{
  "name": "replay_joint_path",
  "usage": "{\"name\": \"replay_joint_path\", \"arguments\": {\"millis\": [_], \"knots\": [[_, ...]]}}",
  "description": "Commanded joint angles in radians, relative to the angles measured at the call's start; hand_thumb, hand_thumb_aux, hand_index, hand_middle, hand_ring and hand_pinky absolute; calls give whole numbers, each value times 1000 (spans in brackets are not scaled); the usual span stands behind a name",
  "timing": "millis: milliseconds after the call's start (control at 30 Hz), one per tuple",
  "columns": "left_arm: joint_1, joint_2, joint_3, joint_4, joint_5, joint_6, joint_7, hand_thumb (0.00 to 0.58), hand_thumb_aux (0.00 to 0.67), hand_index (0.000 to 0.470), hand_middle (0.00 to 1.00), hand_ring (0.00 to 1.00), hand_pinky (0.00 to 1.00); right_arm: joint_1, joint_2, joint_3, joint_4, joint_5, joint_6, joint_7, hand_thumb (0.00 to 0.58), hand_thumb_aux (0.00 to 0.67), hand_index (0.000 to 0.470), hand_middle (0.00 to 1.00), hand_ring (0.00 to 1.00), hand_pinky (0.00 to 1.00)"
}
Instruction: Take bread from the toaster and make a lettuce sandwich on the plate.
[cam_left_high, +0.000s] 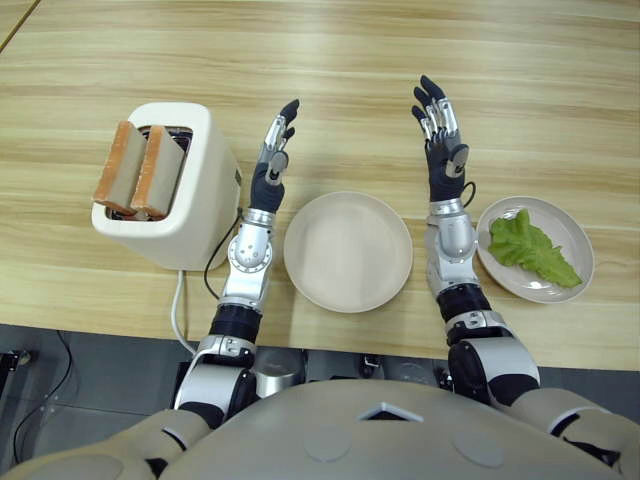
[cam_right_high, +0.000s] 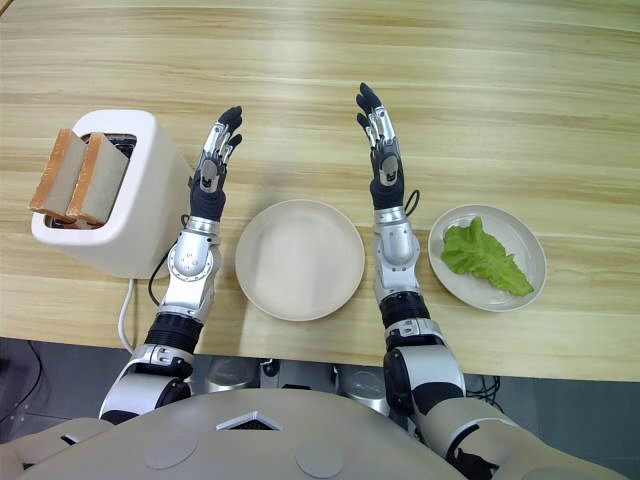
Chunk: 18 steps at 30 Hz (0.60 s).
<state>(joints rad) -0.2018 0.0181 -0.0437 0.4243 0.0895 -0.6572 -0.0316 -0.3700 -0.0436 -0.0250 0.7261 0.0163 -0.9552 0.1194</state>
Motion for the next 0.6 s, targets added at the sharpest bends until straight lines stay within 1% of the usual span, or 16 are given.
{"name": "replay_joint_path", "arguments": {"millis": [33,267,367,433,500,567,600], "knots": [[1,2,-6,19,9,-2,3,0,0,0,0,0,0,-3,1,-2,5,-5,-3,-1,0,0,0,0,0,0],[6,3,-7,10,9,-1,3,0,0,0,0,0,0,1,1,0,0,-4,-4,-1,0,0,0,0,0,0],[11,19,-15,-20,68,-31,27,0,0,0,0,0,0,3,3,-1,-2,-6,-5,-4,0,0,0,0,0,0],[40,30,-18,-138,128,-37,49,0,0,0,0,0,0,0,6,2,2,-7,-5,-4,0,0,0,0,0,0],[78,42,-20,-340,182,1,39,0,0,0,0,0,0,-4,7,1,5,-4,-3,-2,0,0,0,0,0,0],[111,73,-6,-551,294,103,10,0,0,0,0,0,0,-4,7,-1,5,-1,-1,-2,0,0,0,0,0,0],[127,98,8,-658,325,171,-24,0,0,0,0,0,0,-4,8,0,4,-1,0,-3,0,0,0,0,0,0]]}}
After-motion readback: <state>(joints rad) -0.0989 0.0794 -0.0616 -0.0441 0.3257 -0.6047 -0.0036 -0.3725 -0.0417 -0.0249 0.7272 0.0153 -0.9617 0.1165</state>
